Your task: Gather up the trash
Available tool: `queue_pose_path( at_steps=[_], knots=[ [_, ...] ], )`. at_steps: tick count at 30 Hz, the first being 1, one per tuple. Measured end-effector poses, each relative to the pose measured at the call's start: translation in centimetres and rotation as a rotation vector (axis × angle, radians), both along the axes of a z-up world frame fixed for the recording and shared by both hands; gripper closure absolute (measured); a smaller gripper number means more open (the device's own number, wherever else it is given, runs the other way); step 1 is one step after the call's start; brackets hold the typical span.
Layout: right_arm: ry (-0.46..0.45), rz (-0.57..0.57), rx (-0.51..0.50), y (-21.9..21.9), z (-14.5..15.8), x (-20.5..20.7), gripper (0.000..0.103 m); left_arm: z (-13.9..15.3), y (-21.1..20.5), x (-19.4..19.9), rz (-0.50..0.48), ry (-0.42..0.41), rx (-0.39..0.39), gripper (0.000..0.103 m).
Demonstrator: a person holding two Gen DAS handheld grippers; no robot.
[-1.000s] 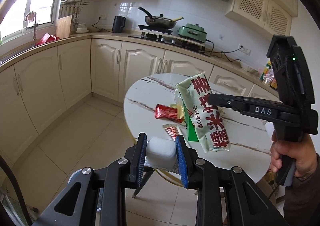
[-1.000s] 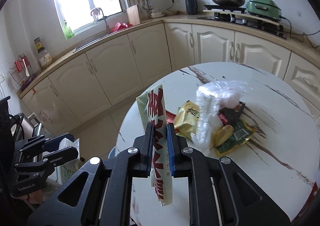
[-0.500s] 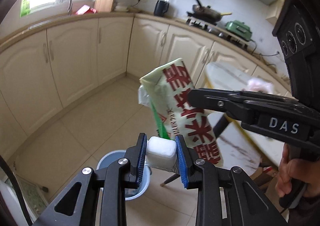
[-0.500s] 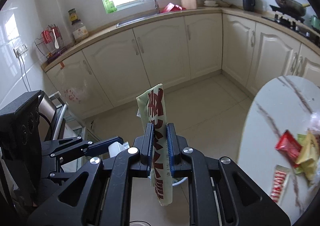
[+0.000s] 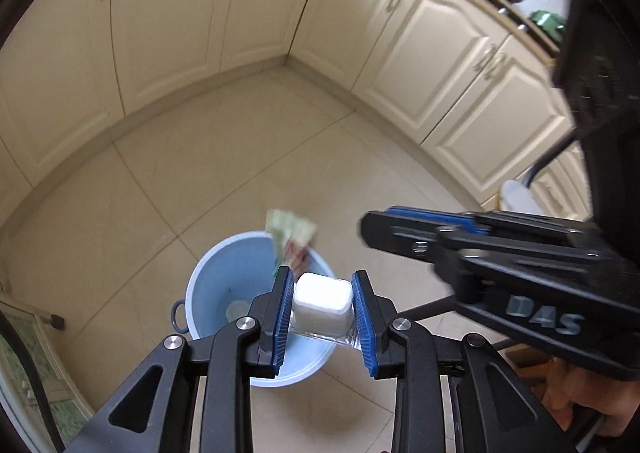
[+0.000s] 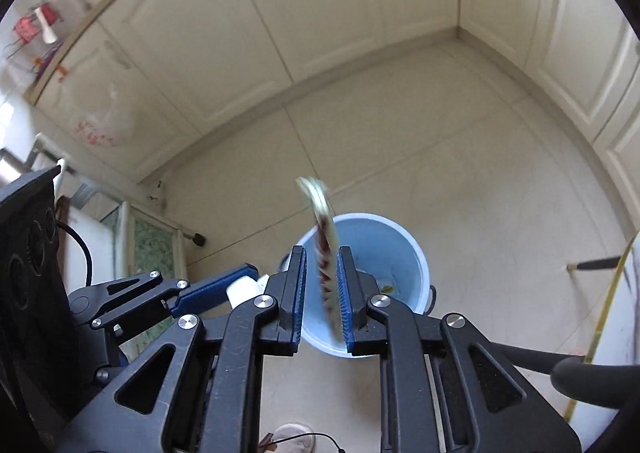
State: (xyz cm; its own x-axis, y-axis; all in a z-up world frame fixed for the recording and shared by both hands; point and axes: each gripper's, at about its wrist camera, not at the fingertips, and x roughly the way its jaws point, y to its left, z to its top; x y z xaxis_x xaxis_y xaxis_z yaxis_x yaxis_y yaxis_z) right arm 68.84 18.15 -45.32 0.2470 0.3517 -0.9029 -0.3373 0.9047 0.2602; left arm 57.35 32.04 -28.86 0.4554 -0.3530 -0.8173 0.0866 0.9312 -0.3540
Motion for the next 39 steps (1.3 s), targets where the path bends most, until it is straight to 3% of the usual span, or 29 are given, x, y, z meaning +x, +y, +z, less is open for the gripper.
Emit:
queue_pose_path(
  at_steps=[2,5,10,14,17,19,21,24,26,29,35,39],
  knots=[
    [0.005,-0.005,-0.009,-0.5,-0.7,0.1,0.083,-0.5,0.0,1.0,0.012,0.013,0.027,0.073],
    [0.011,-0.017,-0.005,-1.3,-1.1,0.3,0.08,-1.1,-0.3,1.8,0.044,0.023,0.05,0.047],
    [-0.008,-0.019,-0.004,-1.9,0.2,-0.3,0.077,0.0,0.5,0.3,0.1,-0.001,0.091,0.047],
    [-0.067,-0.004,0.001,-1.6,3.3,-1.8,0.072,4.3,1.1,-2.5,0.199,-0.072,0.131,0.045],
    [-0.143,0.007,0.012,-1.6,7.2,-3.7,0.064,8.7,1.6,-5.5,0.261,-0.158,0.169,0.041],
    [-0.221,0.011,0.008,-1.6,10.7,-5.6,0.054,12.2,1.1,-7.7,0.284,-0.229,0.199,0.038],
    [-0.296,0.009,0.027,-2.2,14.3,-7.6,0.047,16.0,0.3,-10.2,0.302,-0.315,0.228,0.029],
    [-0.417,-0.008,0.027,-3.8,20.0,-11.6,0.028,21.2,-2.1,-14.2,0.329,-0.435,0.249,0.014],
    [-0.501,-0.029,0.02,-5.4,23.6,-14.8,0.024,24.0,-3.8,-16.9,0.343,-0.494,0.25,0.01],
    [-0.608,-0.072,-0.006,-7.7,28.1,-19.4,0.005,27.4,-6.7,-21.0,0.353,-0.564,0.249,0.005],
    [-0.759,-0.194,-0.034,-13.1,35.7,-28.6,0.0,32.3,-13.6,-29.8,0.305,-0.703,0.242,0.001],
    [-0.831,-0.27,-0.033,-16.4,39.9,-34.1,0.0,33.3,-17.0,-36.2,0.255,-0.779,0.232,0.001]
  ],
)
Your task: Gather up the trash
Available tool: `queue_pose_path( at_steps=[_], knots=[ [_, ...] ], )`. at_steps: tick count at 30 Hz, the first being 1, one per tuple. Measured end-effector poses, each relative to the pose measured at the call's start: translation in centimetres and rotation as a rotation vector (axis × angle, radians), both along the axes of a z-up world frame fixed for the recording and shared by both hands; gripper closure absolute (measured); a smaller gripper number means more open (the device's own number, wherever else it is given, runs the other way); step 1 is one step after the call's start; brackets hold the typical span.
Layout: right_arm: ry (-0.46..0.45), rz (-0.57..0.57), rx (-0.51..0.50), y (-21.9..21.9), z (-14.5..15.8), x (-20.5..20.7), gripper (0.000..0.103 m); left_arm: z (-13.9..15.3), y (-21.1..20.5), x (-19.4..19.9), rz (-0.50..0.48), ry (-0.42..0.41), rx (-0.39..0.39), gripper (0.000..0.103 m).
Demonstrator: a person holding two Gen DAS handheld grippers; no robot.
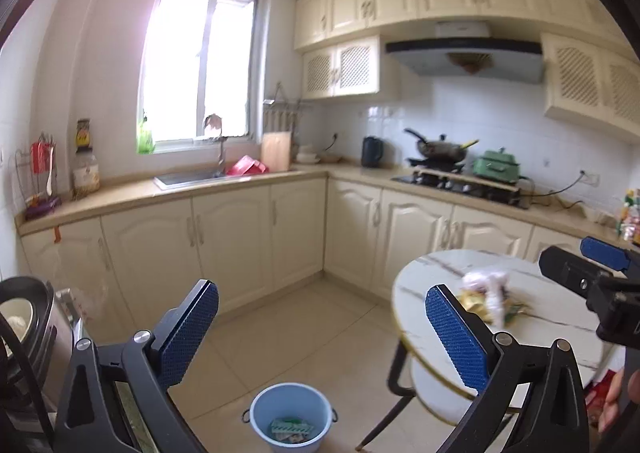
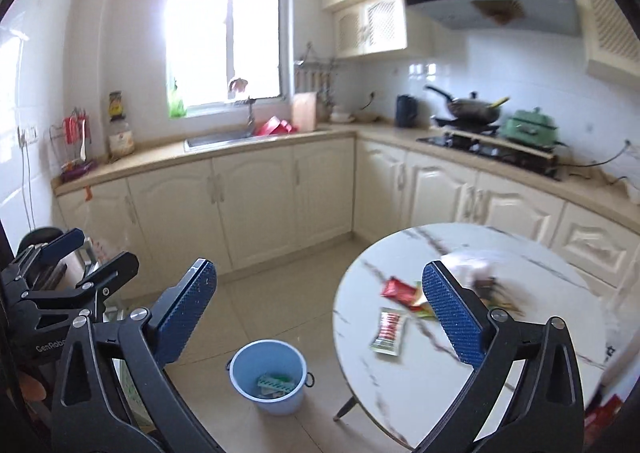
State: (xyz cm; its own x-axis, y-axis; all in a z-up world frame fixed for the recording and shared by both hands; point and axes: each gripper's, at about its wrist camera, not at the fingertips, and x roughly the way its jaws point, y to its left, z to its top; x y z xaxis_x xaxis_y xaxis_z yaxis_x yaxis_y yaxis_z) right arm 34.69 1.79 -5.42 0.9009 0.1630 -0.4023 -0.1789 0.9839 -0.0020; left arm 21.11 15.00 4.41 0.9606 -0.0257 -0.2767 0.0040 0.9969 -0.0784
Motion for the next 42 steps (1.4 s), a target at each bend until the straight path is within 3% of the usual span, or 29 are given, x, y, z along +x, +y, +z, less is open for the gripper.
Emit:
queue_pose_path(
  at_steps=[3,11,15,22,34,42],
  knots=[
    [-0.059,-0.051,-0.002,-1.8,2.7,-4.2,0.0,-0.3,0.2,-7.2,0.007,-0.046,0.021,0.001],
    [-0.157,-0.149,-0.015,-5.1,7.4,-12.5,0.0,-1.2,-1.5,-18.7,-0.056,-0.155,0.041,0.001],
    [-0.203,-0.179,-0.007,-6.3,9.0,-15.1,0.0,-2.3,-0.5,-23.1,-0.07,-0.205,0.042,0.001],
    [-0.247,-0.216,-0.011,-7.4,10.3,-17.0,0.0,-3.9,0.6,-26.8,-0.091,-0.223,0.038,0.001],
    [-0.232,-0.26,-0.007,-9.3,9.8,-16.3,0.0,-2.4,-0.1,-22.9,-0.097,-0.184,0.046,0.001],
    [-0.134,-0.304,-0.014,-11.8,6.4,-11.5,0.0,-2.9,-1.3,-14.5,-0.131,-0.05,0.031,0.001]
  ],
)
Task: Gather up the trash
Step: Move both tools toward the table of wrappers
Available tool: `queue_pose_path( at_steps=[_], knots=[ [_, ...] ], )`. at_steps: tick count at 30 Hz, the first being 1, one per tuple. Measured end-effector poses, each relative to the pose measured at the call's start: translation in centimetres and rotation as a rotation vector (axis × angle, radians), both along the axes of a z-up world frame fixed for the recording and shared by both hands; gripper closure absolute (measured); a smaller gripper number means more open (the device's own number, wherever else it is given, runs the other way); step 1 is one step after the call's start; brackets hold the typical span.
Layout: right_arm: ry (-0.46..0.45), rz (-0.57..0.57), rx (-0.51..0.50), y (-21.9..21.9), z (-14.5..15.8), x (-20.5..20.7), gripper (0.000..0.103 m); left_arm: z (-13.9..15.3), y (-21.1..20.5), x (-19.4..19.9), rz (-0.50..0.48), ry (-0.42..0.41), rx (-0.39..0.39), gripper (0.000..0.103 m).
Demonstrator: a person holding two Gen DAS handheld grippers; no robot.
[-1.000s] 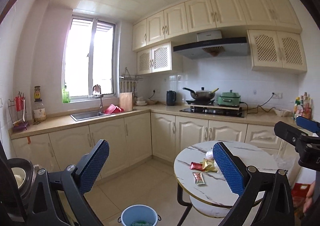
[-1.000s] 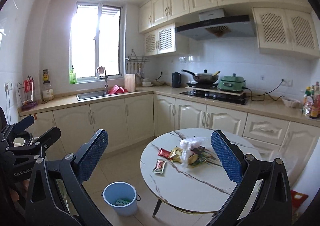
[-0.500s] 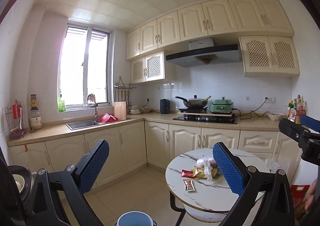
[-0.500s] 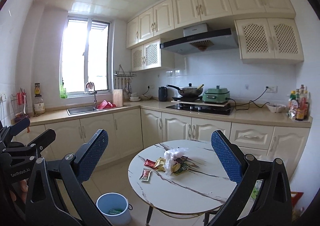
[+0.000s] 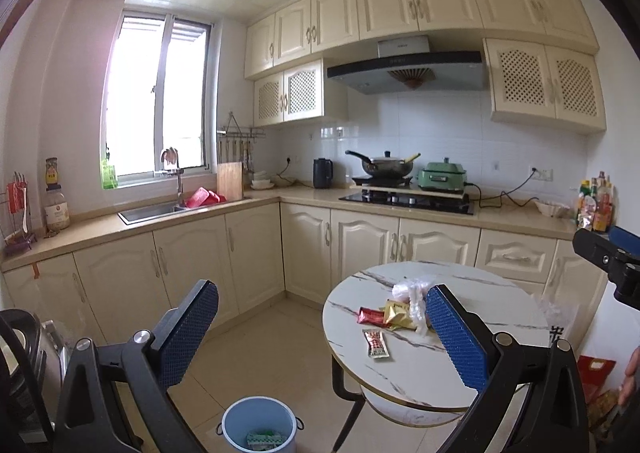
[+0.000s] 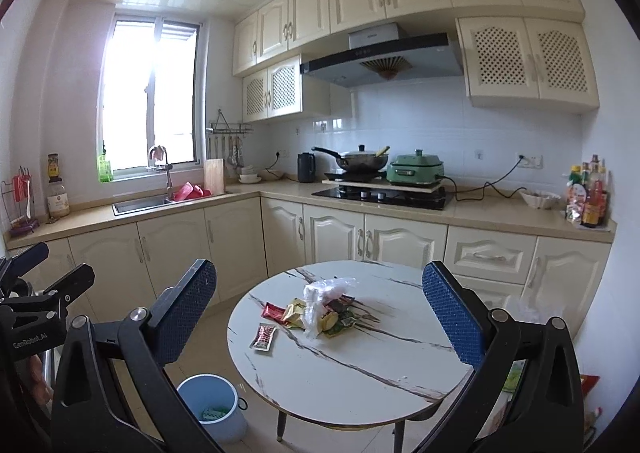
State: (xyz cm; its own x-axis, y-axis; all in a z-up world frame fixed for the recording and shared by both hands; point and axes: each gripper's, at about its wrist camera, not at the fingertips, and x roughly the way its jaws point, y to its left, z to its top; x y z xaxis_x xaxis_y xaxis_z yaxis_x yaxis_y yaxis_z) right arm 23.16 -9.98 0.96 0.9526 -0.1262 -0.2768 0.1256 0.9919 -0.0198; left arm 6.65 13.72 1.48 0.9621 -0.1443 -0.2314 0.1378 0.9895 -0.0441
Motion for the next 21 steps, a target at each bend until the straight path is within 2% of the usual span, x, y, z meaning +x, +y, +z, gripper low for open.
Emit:
queue_pose_path(
  at_steps=[13,19,21],
  knots=[
    [0.356,0.029,0.082,-3.8,-13.1,16.5,0.0,-2.7,-2.9,17.9,-0.084,0.285,0.009,0.001],
    [0.508,0.056,0.109,-4.2,-18.8,25.5,0.0,-3.8,-4.3,25.0,-0.101,0.365,0.04,0.001],
    [0.528,0.052,0.104,-4.3,-20.3,27.6,0.0,-4.1,-4.7,27.1,-0.109,0.384,0.055,0.001]
  ],
)
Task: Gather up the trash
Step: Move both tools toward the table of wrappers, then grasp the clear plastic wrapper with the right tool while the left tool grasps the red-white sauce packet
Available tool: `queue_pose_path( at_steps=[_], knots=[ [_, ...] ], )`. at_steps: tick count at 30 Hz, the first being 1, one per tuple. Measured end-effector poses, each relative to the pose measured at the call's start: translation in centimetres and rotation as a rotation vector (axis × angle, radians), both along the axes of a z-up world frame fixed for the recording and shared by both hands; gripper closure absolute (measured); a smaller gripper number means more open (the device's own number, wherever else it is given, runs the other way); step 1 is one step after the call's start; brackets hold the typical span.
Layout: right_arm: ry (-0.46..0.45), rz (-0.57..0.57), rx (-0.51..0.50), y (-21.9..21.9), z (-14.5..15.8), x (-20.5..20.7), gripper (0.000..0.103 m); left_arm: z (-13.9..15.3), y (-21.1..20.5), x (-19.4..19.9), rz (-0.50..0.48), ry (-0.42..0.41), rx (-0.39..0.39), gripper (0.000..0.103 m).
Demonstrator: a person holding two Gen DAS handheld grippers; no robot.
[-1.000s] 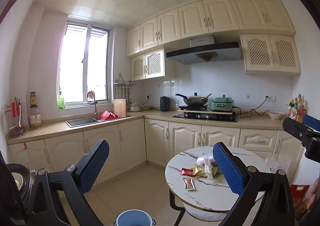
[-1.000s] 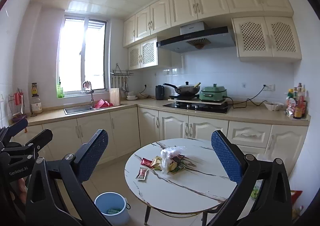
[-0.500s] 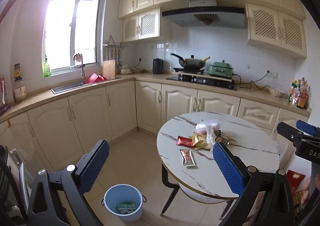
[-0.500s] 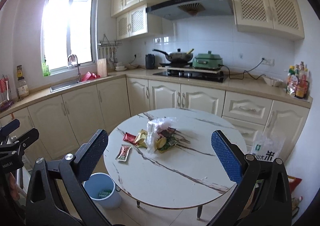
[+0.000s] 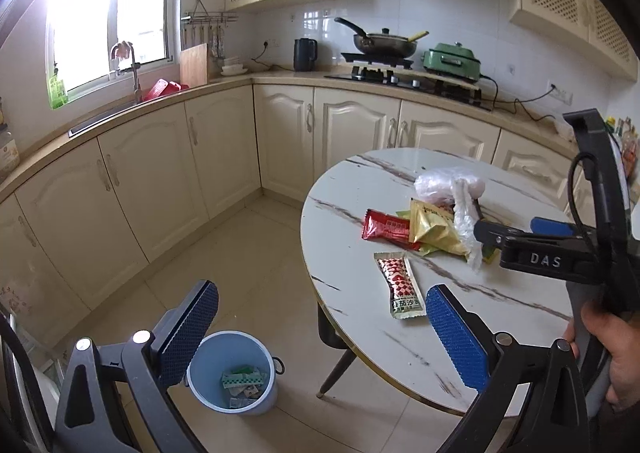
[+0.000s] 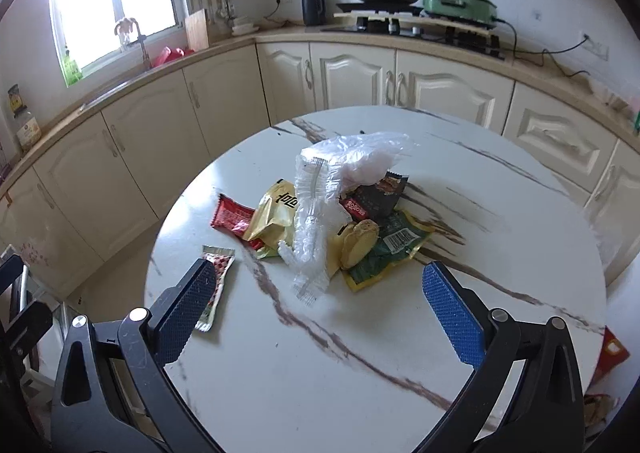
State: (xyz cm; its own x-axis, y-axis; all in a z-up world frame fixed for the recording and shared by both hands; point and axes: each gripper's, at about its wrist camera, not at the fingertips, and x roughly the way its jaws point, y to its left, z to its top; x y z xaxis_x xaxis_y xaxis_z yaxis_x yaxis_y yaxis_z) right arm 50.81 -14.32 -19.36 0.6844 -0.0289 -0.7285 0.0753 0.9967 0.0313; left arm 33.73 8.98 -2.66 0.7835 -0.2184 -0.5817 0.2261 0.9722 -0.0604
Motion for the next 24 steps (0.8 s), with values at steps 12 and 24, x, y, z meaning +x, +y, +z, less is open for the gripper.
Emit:
queue_pose_path(
  at_steps=[12,24],
  knots=[
    [0.093,0.044,0.037,-2.0,-3.9,4.2,0.051,-3.0,-3.2,8.6,-0.067,0.101,-0.009,0.001],
    [-0.01,0.053,0.179,-6.1,-1.3,-0.5,0.088,-6.0,-7.7,15.2,-0.138,0.184,0.035,0.019]
  ],
)
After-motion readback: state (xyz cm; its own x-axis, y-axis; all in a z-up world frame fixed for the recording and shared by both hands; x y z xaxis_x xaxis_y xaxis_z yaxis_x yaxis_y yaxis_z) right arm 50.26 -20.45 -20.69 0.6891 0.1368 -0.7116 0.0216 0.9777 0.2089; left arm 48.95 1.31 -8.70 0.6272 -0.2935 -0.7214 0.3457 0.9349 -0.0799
